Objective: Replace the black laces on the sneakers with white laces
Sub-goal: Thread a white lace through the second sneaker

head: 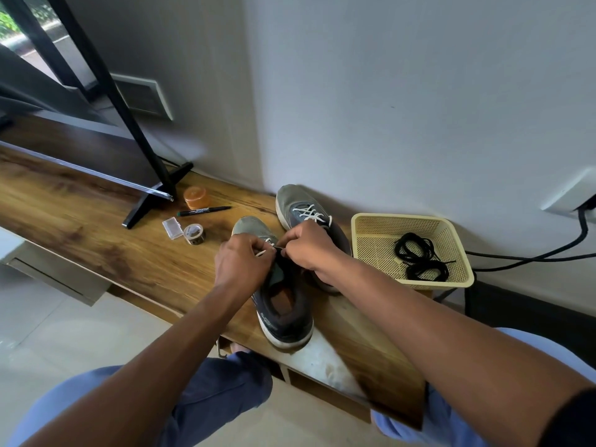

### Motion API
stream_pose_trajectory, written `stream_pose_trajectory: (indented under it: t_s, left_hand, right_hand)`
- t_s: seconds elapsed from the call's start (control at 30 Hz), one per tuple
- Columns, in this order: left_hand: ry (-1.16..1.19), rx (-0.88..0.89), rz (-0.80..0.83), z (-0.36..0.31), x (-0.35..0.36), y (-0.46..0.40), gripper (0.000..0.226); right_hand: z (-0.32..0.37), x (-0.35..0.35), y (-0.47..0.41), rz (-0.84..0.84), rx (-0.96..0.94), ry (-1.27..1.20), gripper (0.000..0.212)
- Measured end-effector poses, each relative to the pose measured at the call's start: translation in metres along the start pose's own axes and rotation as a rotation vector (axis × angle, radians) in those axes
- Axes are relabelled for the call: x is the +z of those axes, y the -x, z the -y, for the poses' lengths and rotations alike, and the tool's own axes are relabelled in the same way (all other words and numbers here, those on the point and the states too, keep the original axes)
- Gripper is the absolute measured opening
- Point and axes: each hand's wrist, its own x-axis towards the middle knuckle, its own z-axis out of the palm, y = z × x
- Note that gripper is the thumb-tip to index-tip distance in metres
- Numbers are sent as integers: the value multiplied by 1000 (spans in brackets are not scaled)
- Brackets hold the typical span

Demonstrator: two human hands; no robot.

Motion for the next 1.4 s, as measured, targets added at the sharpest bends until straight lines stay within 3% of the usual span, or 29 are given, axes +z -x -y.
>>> stream_pose_trajectory:
  t_s: [0.5,0.73,0.87,0.93,1.0,1.1,1.17,1.27,1.4]
  left_hand:
    - [40,-117,24,1,7,2,17]
    - [187,-154,291,-2,-25,-13,5]
    - [-15,38,379,-5,-29,-12,41]
    - [-108,121,400,-9,-33,-13,43]
    - [-125,149,429,-12,-38,-16,43]
    - [-234,143,496,-12,-43,-18,64]
    - [-294,123,533,-9,-44,-18,69]
    - [-316,124,544,-2,-42,-21,55]
    - [-317,156,541,7,-38,-24,46]
  right_hand:
    - [0,-1,0,-11,19,2,19]
    - [6,-4,0,10,-24,103,6]
    - [3,1,2,-57,-100,230,13]
    - [1,3,4,-83,-146,254,13]
    - [-2,4,8,-102,-199,272,11]
    - [-2,5,11,-175,-330,293,9]
    - [7,3,12,-283,-409,249,9]
    - [26,-9,13,-429,-466,120,8]
    - [51,-28,19,-399,-380,-349,6]
